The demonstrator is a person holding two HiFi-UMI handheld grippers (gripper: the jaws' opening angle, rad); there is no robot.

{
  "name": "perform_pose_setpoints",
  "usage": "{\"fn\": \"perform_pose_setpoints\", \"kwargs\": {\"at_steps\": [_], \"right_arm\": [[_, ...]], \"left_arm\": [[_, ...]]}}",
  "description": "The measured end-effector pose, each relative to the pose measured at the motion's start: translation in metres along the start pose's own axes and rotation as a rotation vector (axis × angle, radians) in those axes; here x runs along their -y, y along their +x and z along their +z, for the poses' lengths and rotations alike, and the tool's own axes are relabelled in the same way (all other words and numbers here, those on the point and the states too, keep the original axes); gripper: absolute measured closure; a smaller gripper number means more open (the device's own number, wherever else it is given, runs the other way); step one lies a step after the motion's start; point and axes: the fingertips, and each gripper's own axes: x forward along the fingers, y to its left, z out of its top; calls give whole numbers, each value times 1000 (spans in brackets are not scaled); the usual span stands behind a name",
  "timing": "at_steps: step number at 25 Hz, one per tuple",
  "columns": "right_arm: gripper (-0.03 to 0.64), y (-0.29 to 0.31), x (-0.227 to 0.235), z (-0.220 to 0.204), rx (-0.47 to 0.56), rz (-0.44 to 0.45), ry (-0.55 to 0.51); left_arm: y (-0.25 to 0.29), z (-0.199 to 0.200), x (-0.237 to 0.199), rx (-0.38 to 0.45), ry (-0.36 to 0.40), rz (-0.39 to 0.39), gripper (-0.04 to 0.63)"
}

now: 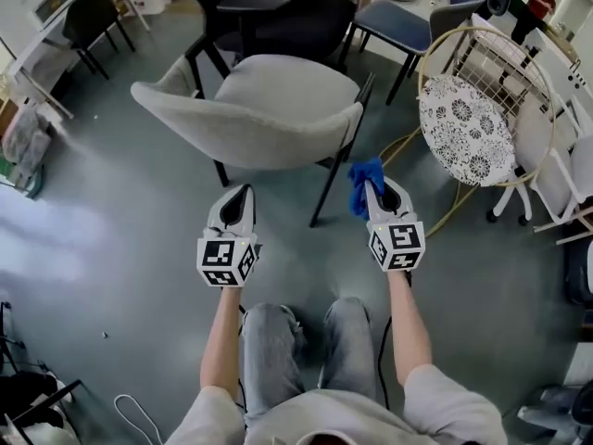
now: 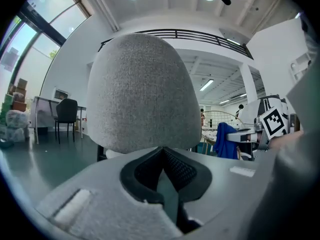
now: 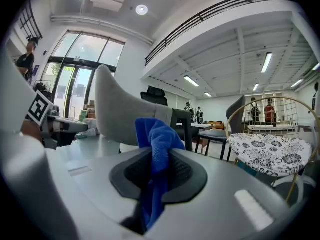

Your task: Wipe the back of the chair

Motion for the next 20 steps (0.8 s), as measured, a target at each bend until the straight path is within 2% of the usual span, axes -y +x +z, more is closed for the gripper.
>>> {"fn": "perform_pose_setpoints", "kwargs": {"at_steps": [4,8,14,20], "right_arm": [[575,3,-1,60,-32,-21,25],[574,-11,5,136,-57,-30,21],[575,-33,-2,274,-82,-18,18],[575,-42,-9,386,-66,-10,38]], "left_arm": [[-3,50,-14,-66,9,9,591],[-21,111,-13,-101,-33,14,591],[-59,231,-4,-138,-74,24,591],[-77,343,-12,-132,-57,45,591]]}}
